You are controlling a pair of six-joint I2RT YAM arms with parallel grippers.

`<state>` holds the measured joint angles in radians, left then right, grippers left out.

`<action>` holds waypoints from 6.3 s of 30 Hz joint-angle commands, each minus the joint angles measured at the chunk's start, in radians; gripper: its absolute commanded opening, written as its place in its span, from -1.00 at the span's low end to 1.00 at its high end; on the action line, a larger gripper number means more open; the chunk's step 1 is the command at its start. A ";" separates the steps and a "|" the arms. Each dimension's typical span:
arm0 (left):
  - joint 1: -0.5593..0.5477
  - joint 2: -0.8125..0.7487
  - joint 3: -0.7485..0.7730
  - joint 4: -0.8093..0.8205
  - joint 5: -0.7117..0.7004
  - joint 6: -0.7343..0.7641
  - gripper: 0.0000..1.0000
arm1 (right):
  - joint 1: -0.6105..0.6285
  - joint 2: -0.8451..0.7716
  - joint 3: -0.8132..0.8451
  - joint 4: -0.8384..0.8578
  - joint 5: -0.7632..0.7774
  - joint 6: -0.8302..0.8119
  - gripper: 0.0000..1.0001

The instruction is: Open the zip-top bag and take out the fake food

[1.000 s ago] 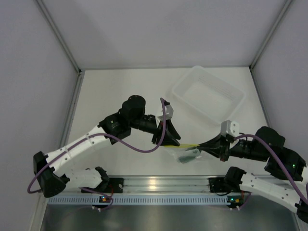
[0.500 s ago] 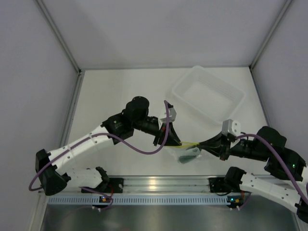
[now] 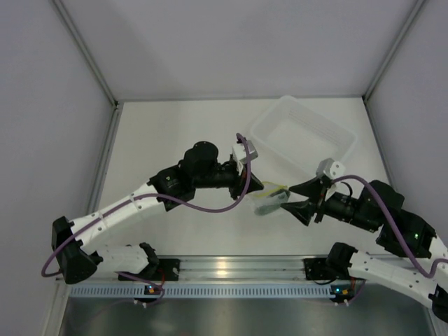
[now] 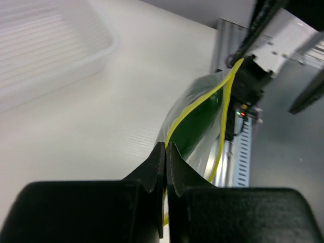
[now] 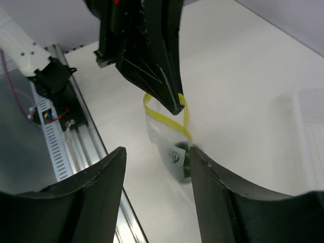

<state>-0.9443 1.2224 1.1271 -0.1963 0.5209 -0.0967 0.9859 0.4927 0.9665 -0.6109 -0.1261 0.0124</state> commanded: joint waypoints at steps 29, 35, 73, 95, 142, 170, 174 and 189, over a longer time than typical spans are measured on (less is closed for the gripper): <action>-0.116 0.100 0.016 0.018 -1.210 -0.549 -1.00 | -0.007 0.619 0.149 0.327 0.582 0.617 0.17; -0.116 0.112 0.014 0.046 -1.159 -0.549 -1.00 | -0.027 0.655 0.146 0.343 0.549 0.612 0.15; -0.002 0.022 -0.214 0.038 -1.325 -0.732 -1.00 | -0.337 0.707 -0.176 0.378 0.404 0.495 -1.00; -0.137 0.298 -0.112 0.098 -1.273 -0.885 -1.00 | -0.332 0.701 -0.169 0.347 0.295 0.443 -0.57; -0.131 0.381 -0.082 0.217 -1.029 -0.953 -1.00 | -0.277 0.911 -0.153 0.602 0.264 0.601 -0.58; -0.056 0.330 -0.090 0.343 -0.843 -0.919 -1.00 | -0.334 0.662 -0.261 0.294 0.319 0.495 -0.64; -0.067 0.321 -0.110 0.408 -0.835 -0.954 -1.00 | -0.383 0.656 -0.255 0.252 0.331 0.472 -0.62; -0.129 0.333 -0.268 0.429 -1.049 -1.126 -1.00 | -0.474 0.696 -0.144 0.080 0.404 0.334 -0.67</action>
<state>-1.0786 1.5452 0.8761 0.1982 -0.4664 -1.1793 0.5480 1.1549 0.8135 -0.4572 0.2520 0.4076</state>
